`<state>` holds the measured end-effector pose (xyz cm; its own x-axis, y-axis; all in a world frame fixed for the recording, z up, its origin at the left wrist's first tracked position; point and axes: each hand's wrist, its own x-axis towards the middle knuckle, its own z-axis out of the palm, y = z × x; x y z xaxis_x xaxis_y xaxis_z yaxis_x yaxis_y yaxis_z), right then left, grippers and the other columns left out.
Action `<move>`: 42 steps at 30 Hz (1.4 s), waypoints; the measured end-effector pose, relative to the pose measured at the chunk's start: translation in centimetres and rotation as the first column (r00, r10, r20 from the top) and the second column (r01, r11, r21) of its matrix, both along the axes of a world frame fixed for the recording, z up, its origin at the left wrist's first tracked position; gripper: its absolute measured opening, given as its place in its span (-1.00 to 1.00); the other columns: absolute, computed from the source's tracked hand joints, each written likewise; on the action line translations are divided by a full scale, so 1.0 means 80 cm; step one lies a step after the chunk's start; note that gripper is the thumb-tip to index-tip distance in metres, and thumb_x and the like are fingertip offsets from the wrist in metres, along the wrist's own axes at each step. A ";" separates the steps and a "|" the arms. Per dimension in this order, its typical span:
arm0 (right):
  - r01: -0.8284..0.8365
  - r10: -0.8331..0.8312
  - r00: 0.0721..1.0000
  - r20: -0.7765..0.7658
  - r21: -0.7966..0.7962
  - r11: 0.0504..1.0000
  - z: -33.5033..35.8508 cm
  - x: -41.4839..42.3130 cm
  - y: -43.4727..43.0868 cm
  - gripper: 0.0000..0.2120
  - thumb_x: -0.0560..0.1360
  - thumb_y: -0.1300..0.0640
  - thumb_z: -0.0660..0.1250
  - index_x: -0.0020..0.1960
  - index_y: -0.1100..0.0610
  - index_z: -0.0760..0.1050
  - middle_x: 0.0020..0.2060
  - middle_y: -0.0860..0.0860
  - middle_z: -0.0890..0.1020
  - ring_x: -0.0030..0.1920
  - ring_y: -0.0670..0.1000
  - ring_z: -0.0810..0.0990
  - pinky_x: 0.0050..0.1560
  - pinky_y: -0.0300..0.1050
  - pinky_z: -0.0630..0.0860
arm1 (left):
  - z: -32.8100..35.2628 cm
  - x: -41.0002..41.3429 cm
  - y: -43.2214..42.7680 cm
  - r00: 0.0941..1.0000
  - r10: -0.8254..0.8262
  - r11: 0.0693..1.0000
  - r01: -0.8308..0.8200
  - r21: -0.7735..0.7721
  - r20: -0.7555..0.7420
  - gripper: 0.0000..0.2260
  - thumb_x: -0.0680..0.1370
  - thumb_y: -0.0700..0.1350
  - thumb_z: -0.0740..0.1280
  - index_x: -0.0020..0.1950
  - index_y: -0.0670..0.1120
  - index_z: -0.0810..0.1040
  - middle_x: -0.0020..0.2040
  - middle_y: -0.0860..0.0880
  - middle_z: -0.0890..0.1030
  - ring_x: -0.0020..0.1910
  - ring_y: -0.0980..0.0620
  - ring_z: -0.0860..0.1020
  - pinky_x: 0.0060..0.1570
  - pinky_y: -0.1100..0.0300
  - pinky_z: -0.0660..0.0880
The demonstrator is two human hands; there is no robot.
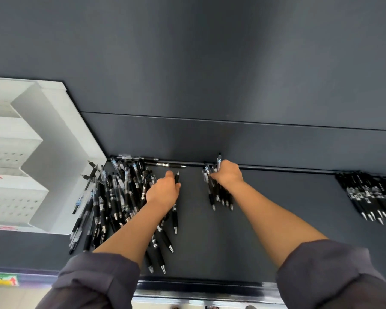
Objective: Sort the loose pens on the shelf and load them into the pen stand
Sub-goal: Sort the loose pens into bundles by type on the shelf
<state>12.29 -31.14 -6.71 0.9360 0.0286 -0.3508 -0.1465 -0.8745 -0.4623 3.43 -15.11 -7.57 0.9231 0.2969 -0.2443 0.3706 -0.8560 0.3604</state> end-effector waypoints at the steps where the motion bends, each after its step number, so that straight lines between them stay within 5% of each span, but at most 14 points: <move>1: -0.023 0.023 1.000 -0.003 -0.015 1.000 0.000 -0.001 -0.003 -0.78 0.48 0.11 0.38 -0.17 0.17 0.35 -0.17 0.08 0.46 -0.15 0.13 0.52 -0.24 -0.11 0.39 | -0.001 0.000 0.000 1.000 -0.003 1.000 0.003 -0.005 -0.009 -0.74 0.61 -0.02 0.16 0.16 -0.19 0.30 0.05 -0.23 0.57 0.02 -0.28 0.55 -0.19 0.02 0.38; 4: -0.083 0.084 0.996 0.018 -0.060 0.995 -0.003 -0.003 -0.007 -0.64 0.47 0.15 0.39 0.18 0.22 0.35 -0.03 0.15 0.54 0.01 0.20 0.57 -0.19 -0.07 0.43 | -0.002 0.001 -0.003 1.000 -0.001 1.000 0.001 -0.024 -0.015 -0.76 0.61 -0.02 0.16 0.12 -0.19 0.30 0.01 -0.22 0.58 -0.02 -0.25 0.55 -0.23 0.04 0.38; 8: -0.125 0.127 0.991 0.027 -0.064 0.990 -0.011 -0.006 -0.006 -0.59 0.49 0.20 0.35 0.28 0.19 0.31 0.06 0.18 0.55 0.02 0.22 0.57 -0.17 -0.06 0.46 | 0.004 -0.001 0.000 0.999 0.036 0.998 -0.035 -0.049 0.009 -0.79 0.62 -0.03 0.15 0.08 -0.18 0.31 0.00 -0.22 0.57 -0.01 -0.25 0.54 -0.21 0.05 0.37; 15: -0.180 0.213 0.971 0.110 -0.251 0.951 -0.003 -0.015 0.003 -0.67 0.54 0.16 0.26 0.27 0.13 0.31 0.06 0.12 0.54 0.00 0.17 0.56 -0.26 -0.07 0.38 | 0.015 -0.017 0.019 0.996 0.090 0.991 -0.090 -0.098 -0.004 -0.81 0.62 0.00 0.11 0.03 -0.13 0.33 -0.15 -0.16 0.63 -0.22 -0.16 0.62 -0.14 0.03 0.52; 19: -0.325 0.379 0.898 0.224 -0.245 0.914 0.006 -0.029 0.021 -0.78 0.57 0.04 0.20 0.16 0.10 0.44 0.13 0.10 0.52 0.10 0.19 0.55 -0.09 -0.01 0.46 | 0.018 -0.024 0.029 0.992 0.123 0.983 -0.121 -0.138 0.005 -0.83 0.62 -0.01 0.12 0.03 -0.11 0.34 -0.16 -0.14 0.63 -0.24 -0.14 0.63 -0.09 0.00 0.55; 25: -0.511 0.533 0.846 0.023 -0.248 0.823 -0.007 -0.076 0.080 -0.62 0.44 -0.22 0.30 0.02 0.08 0.53 0.02 0.07 0.61 0.05 0.15 0.58 -0.15 -0.11 0.41 | 0.020 -0.040 0.047 0.996 0.077 0.971 -0.087 -0.222 -0.054 -0.75 0.49 -0.17 0.23 0.17 -0.11 0.40 -0.09 -0.16 0.61 -0.10 -0.16 0.60 -0.03 0.02 0.54; 27: -0.525 0.541 0.841 -0.026 -0.287 0.802 -0.014 -0.091 0.094 -0.65 0.42 -0.16 0.33 0.04 0.08 0.51 0.03 0.06 0.60 0.05 0.15 0.59 -0.17 -0.11 0.39 | 0.016 -0.046 0.055 0.998 0.041 0.961 -0.053 -0.270 -0.050 -0.69 0.48 -0.24 0.25 0.22 -0.14 0.42 -0.09 -0.20 0.59 -0.06 -0.16 0.57 -0.07 0.12 0.50; 30: -0.518 0.510 0.855 -0.100 -0.243 0.820 -0.011 -0.095 0.098 -0.78 0.46 -0.01 0.30 -0.03 0.13 0.49 -0.02 0.07 0.61 0.04 0.15 0.59 -0.14 -0.11 0.40 | 0.012 -0.051 0.067 1.000 -0.008 0.962 0.006 -0.275 -0.007 -0.79 0.51 -0.27 0.28 0.14 -0.17 0.49 -0.16 -0.16 0.59 -0.10 -0.11 0.56 -0.15 0.22 0.40; 34: -0.358 0.357 0.922 -0.154 0.022 0.934 0.005 -0.073 0.073 -0.78 0.47 0.09 0.19 -0.33 0.14 0.38 -0.58 0.00 0.52 -0.33 0.05 0.60 -0.22 -0.17 0.45 | 0.014 -0.037 0.062 0.997 0.019 0.887 0.015 -0.462 0.070 -0.91 0.56 -0.25 0.26 0.02 -0.12 0.39 -0.35 -0.01 0.53 -0.50 0.13 0.51 -0.50 0.41 0.34; 38: -0.174 0.178 0.984 -0.022 0.126 0.977 0.022 -0.053 0.020 -0.76 0.50 0.10 0.19 -0.33 0.09 0.31 -0.42 0.06 0.51 -0.48 0.02 0.53 -0.39 -0.23 0.36 | 0.024 -0.015 0.023 0.999 0.009 0.794 0.012 -0.607 0.032 -0.91 0.62 -0.13 0.17 0.12 -0.01 0.35 -0.33 -0.09 0.46 -0.58 0.02 0.43 -0.58 0.29 0.36; 42: -0.024 0.015 0.999 0.049 0.196 0.980 0.038 -0.041 -0.048 -0.78 0.51 0.11 0.19 -0.29 0.04 0.26 -0.25 0.09 0.51 -0.20 0.13 0.52 -0.08 -0.03 0.50 | 0.035 0.013 -0.040 0.980 -0.194 0.842 0.188 -0.505 0.042 -0.76 0.63 -0.16 0.13 0.30 -0.08 0.36 -0.25 -0.06 0.42 -0.44 0.06 0.33 -0.50 0.25 0.28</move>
